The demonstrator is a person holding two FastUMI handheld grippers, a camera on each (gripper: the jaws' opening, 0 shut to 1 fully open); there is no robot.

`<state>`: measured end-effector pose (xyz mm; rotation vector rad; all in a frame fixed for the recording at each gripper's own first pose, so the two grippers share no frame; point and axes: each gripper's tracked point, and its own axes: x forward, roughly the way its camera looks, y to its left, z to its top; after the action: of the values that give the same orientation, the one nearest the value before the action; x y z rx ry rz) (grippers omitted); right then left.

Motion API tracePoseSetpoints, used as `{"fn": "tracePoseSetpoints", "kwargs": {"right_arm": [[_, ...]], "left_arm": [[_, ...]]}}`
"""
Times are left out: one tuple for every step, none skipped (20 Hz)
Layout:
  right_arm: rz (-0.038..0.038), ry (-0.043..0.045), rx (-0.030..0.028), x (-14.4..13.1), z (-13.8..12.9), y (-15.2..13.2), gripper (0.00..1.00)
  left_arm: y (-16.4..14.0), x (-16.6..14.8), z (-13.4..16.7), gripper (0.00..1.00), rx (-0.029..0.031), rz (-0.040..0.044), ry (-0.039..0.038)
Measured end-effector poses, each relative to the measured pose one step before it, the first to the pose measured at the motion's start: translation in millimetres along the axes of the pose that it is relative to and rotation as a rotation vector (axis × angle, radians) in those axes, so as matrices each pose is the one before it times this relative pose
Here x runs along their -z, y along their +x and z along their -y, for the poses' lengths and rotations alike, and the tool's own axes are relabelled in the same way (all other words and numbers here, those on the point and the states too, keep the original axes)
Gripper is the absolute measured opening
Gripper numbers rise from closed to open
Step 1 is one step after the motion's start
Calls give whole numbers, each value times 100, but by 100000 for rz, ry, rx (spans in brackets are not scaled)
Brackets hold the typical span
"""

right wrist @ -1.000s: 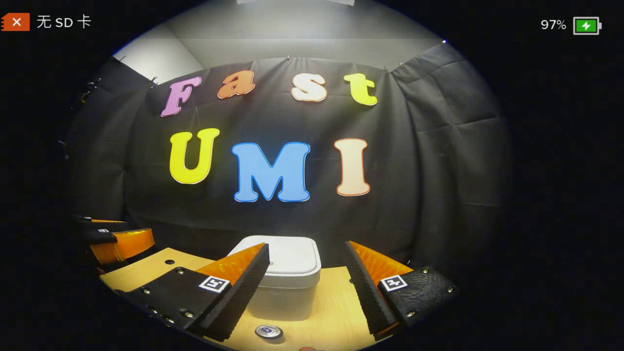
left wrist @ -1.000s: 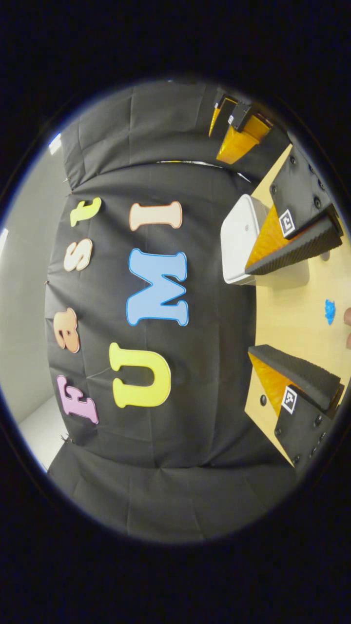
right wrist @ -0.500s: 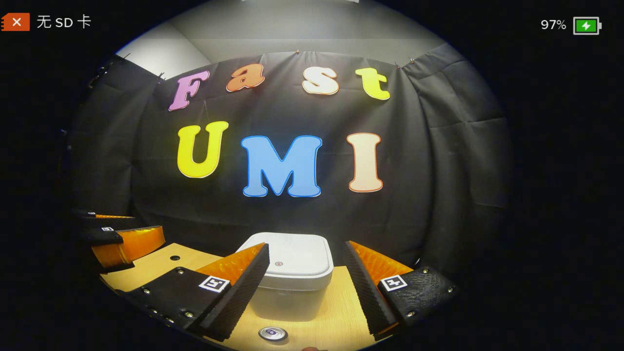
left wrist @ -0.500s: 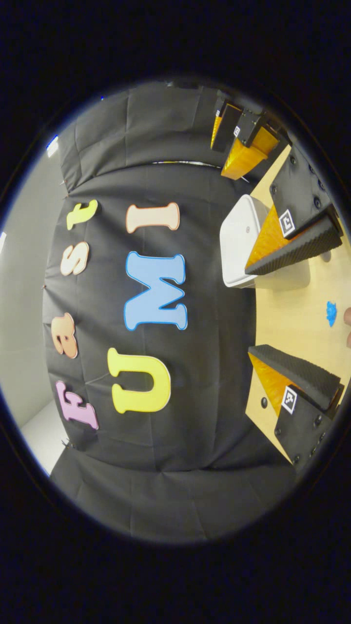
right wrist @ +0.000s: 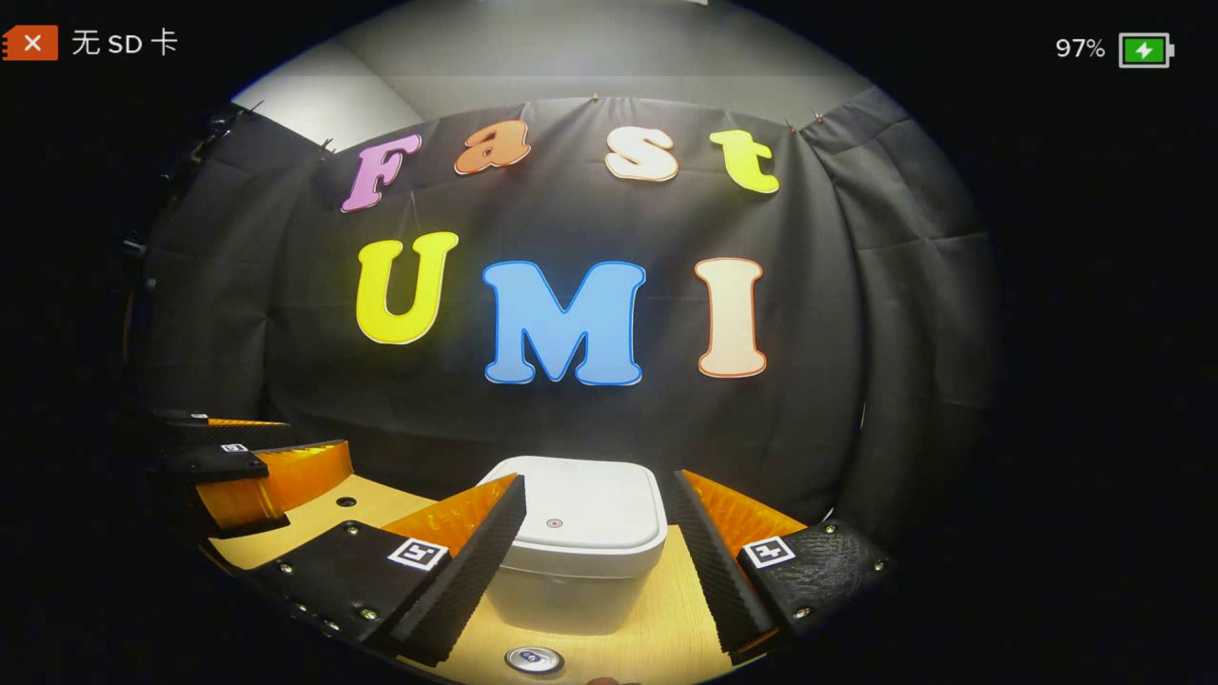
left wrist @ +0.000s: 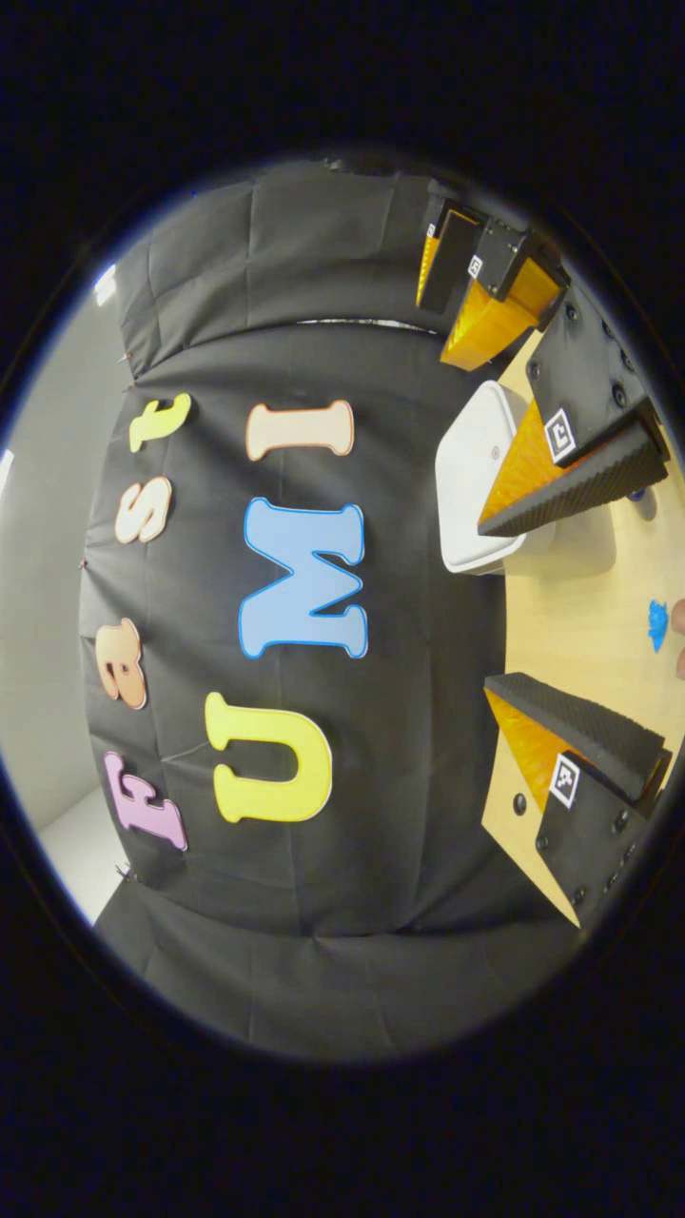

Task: Press the lid of the desktop garbage bin to open it, pick up the crumpled paper on the desktop and throw it into the bin, then pick up the pop can on the desktop and drop it into the bin, and finally close the garbage bin lid.

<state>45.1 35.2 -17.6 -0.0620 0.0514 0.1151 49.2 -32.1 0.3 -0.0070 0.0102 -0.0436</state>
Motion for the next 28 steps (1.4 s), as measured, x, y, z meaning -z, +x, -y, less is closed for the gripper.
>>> {"fn": "tracePoseSetpoints", "kwargs": {"right_arm": [[-476,-444,-443,-102,-141,254,97],[288,-96,-417,-295,-70,26,97],[776,155,1,-479,12,155,97],[950,324,73,-324,33,61,97],[725,-43,90,-437,44,159,97],[756,-793,520,-331,37,137,97],[821,-1109,282,-226,84,166,97],[480,-908,208,-194,24,55,96],[-92,-34,59,-179,-4,132,90],[-486,760,-500,-65,-149,431,93],[-513,835,-828,-90,-233,247,82],[-374,355,-593,76,-232,278,69],[-554,440,-1327,35,-253,311,54],[-743,13,-79,371,-365,303,52],[229,390,938,-91,322,-55,44],[328,498,642,-18,155,553,37],[22,448,-277,-89,-151,332,18],[-547,199,-702,22,-431,249,18],[-532,176,-1498,27,-390,287,18],[-609,322,-1646,138,-362,170,18],[-1020,636,-1546,287,-284,269,18],[-1056,515,-1269,213,-269,274,18],[-910,270,-1629,32,-371,202,18],[-1152,-1470,3248,-43,436,1372,18],[851,-205,3194,684,796,468,0],[275,2004,-3403,-728,-346,-1397,0],[-627,1112,-920,306,-23,-14,0],[-236,83,-664,156,-1,209,0]], "left_arm": [[195,-115,466,95,657,628,1151],[158,-110,116,95,197,555,1374],[38,-116,158,95,116,329,820],[46,27,179,94,208,49,-31],[-41,109,143,94,117,-347,-568],[-25,209,3,95,74,-689,-941],[-5,244,-80,95,-154,-646,-1097],[134,196,-267,95,-456,-515,-838],[-189,162,-239,95,-751,-505,-463],[75,130,-373,95,-912,-458,-151],[116,14,-263,95,-825,-280,-75],[50,88,-241,95,-474,-266,-105],[-95,88,-301,95,-632,-181,-111],[-9,-6,-307,95,-552,-117,-104],[-91,78,-296,95,-625,-32,-20],[76,-34,-217,95,-588,-36,122],[11,133,-272,95,-419,-204,172],[118,104,-196,95,-644,42,79],[19,-210,-196,95,-362,139,-205],[56,-89,-32,95,-358,7,-259],[4,93,-156,95,-466,48,-120],[-48,-31,19,95,-243,131,5],[-18,-22,-78,95,-296,122,39],[-5,91,-54,95,-330,188,-59],[-1,-7,-107,95,-281,169,-92],[18,-138,-121,95,-444,259,-104],[39,-49,-141,95,-475,37,-235],[19,41,-85,95,-238,52,-366]]}}
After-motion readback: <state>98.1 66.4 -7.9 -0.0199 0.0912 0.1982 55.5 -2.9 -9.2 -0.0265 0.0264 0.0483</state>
